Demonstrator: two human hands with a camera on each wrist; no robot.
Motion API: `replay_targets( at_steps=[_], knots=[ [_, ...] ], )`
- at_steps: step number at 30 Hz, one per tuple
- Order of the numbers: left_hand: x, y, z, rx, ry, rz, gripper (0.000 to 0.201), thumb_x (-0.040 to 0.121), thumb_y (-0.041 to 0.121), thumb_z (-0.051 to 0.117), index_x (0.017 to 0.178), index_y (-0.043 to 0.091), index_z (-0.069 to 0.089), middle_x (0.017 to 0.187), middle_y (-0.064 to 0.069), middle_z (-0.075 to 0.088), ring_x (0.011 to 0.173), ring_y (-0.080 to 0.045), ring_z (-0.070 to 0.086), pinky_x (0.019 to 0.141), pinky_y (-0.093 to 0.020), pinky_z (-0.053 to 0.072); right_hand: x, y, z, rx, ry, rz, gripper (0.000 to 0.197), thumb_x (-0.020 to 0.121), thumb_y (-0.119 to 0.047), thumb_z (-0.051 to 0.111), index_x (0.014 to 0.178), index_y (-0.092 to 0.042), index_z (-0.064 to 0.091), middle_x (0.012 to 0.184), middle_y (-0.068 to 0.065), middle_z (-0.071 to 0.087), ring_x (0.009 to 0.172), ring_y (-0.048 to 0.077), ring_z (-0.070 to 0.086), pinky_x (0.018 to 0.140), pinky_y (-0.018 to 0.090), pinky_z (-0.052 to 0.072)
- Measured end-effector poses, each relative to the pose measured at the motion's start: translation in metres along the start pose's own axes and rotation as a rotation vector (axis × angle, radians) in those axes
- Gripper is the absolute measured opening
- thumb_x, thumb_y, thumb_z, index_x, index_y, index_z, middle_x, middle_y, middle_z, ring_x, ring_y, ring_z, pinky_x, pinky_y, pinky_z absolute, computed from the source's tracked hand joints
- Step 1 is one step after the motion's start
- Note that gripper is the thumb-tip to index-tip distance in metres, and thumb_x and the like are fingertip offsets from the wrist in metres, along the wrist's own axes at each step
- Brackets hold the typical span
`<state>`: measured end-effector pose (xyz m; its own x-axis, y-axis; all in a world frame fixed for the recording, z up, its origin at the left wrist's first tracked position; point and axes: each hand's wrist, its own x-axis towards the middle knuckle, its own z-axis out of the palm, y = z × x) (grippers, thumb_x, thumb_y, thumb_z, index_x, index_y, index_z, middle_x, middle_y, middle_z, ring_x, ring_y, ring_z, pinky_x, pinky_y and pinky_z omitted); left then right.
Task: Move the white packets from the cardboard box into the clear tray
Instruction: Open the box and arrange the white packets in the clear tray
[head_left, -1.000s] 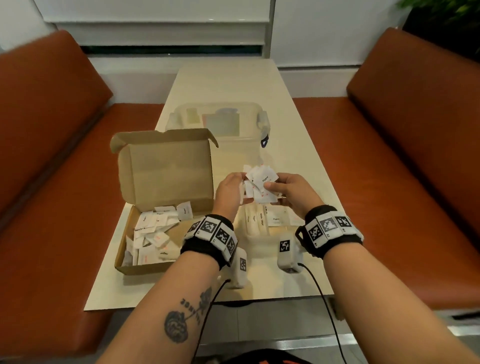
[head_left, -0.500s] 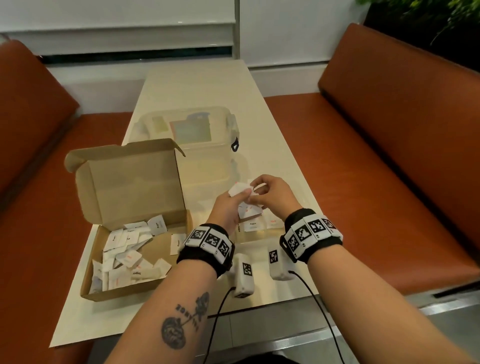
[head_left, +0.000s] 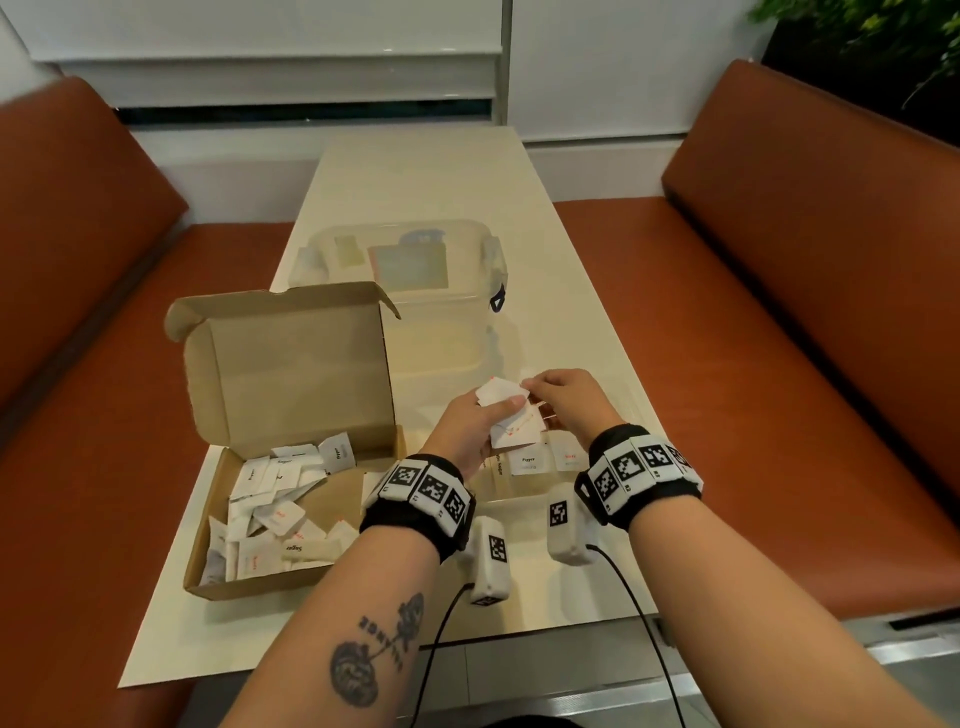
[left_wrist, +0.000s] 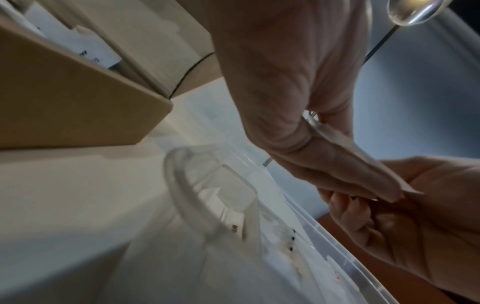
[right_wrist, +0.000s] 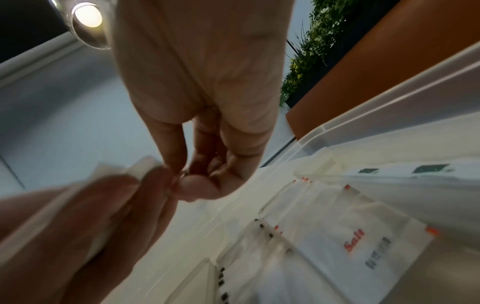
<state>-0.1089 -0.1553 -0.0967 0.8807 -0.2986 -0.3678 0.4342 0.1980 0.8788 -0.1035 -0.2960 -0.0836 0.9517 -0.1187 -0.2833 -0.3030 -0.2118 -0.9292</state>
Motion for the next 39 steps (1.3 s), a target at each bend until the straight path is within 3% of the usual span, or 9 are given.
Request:
replay_targets(
  at_steps=[5,9,15,20,24,28,32,35,39],
  knots=[
    [0.003,0.002,-0.003,-0.010,0.024,0.011,0.027,0.090,0.007,0.061,0.117,0.005,0.060,0.102,-0.012,0.066,0.089,-0.024,0.064,0.078,-0.037,0.054,0.004,-0.002,0.001,0.065,0.100,-0.048,0.018,0.093,-0.009,0.054,0.078,-0.002,0.060,0.071,0.007,0.060,0.053,0.015,0.052,0.052,0.023,0.047],
    [0.008,0.002,-0.007,-0.029,0.126,0.028,0.025,0.090,0.005,0.059,0.116,0.004,0.062,0.096,-0.011,0.065,0.081,-0.021,0.063,0.062,-0.027,0.055,0.008,-0.005,-0.006,0.343,0.183,-0.065,0.021,0.098,-0.008,0.046,0.077,-0.005,0.050,0.080,0.015,0.060,0.058,0.018,0.068,0.054,0.021,0.057],
    [0.017,0.005,-0.004,-0.061,0.232,0.024,0.024,0.090,0.002,0.058,0.115,0.002,0.060,0.104,-0.016,0.062,0.092,-0.028,0.059,0.078,-0.038,0.053,0.008,-0.012,-0.015,0.536,-0.016,-0.129,0.011,0.093,0.001,0.051,0.084,-0.004,0.052,0.092,0.024,0.067,0.086,0.028,0.071,0.071,0.023,0.059],
    [0.020,0.012,0.003,-0.047,0.225,0.073,0.016,0.091,0.002,0.057,0.105,0.007,0.063,0.104,-0.017,0.063,0.092,-0.029,0.061,0.088,-0.048,0.051,0.001,-0.010,-0.014,0.483,-0.037,-0.199,0.014,0.082,0.010,0.061,0.096,0.005,0.062,0.094,0.024,0.067,0.087,0.026,0.069,0.082,0.025,0.057],
    [0.022,0.014,-0.004,0.001,0.306,0.129,0.019,0.090,0.005,0.060,0.108,0.010,0.063,0.113,-0.019,0.064,0.103,-0.033,0.062,0.094,-0.050,0.050,0.003,-0.017,-0.019,0.347,0.131,-0.245,0.020,0.082,0.003,0.065,0.102,0.007,0.066,0.079,0.008,0.069,0.068,0.011,0.065,0.068,0.017,0.055],
    [0.023,0.016,-0.012,0.058,0.385,0.186,0.016,0.089,0.007,0.062,0.101,0.017,0.065,0.111,-0.013,0.066,0.107,-0.032,0.061,0.097,-0.051,0.048,0.002,-0.031,-0.020,0.181,0.168,-0.338,0.010,0.080,-0.009,0.072,0.084,-0.018,0.070,0.072,-0.005,0.068,0.061,0.002,0.059,0.057,0.016,0.050],
    [0.019,0.019,-0.016,0.087,0.392,0.186,0.015,0.089,0.008,0.061,0.096,0.020,0.065,0.109,-0.013,0.066,0.106,-0.032,0.062,0.096,-0.050,0.049,0.002,-0.041,-0.009,0.140,0.148,-0.350,0.019,0.080,-0.009,0.073,0.086,-0.023,0.063,0.072,0.000,0.071,0.061,0.004,0.063,0.059,0.018,0.055],
    [0.017,0.019,-0.016,0.143,0.343,0.200,0.015,0.089,0.007,0.062,0.102,0.013,0.065,0.110,-0.017,0.066,0.106,-0.034,0.062,0.095,-0.051,0.049,0.002,-0.039,-0.005,0.282,0.092,-0.230,0.025,0.080,-0.003,0.071,0.096,-0.017,0.058,0.072,0.009,0.070,0.058,0.014,0.067,0.060,0.025,0.058],
    [0.011,0.018,-0.011,0.177,0.250,0.192,0.015,0.089,0.007,0.062,0.102,0.014,0.066,0.107,-0.015,0.067,0.104,-0.034,0.063,0.093,-0.048,0.051,0.003,-0.027,0.003,0.295,0.077,-0.100,0.031,0.082,0.000,0.068,0.103,-0.012,0.049,0.071,0.012,0.066,0.047,0.013,0.063,0.052,0.023,0.056]
  ],
)
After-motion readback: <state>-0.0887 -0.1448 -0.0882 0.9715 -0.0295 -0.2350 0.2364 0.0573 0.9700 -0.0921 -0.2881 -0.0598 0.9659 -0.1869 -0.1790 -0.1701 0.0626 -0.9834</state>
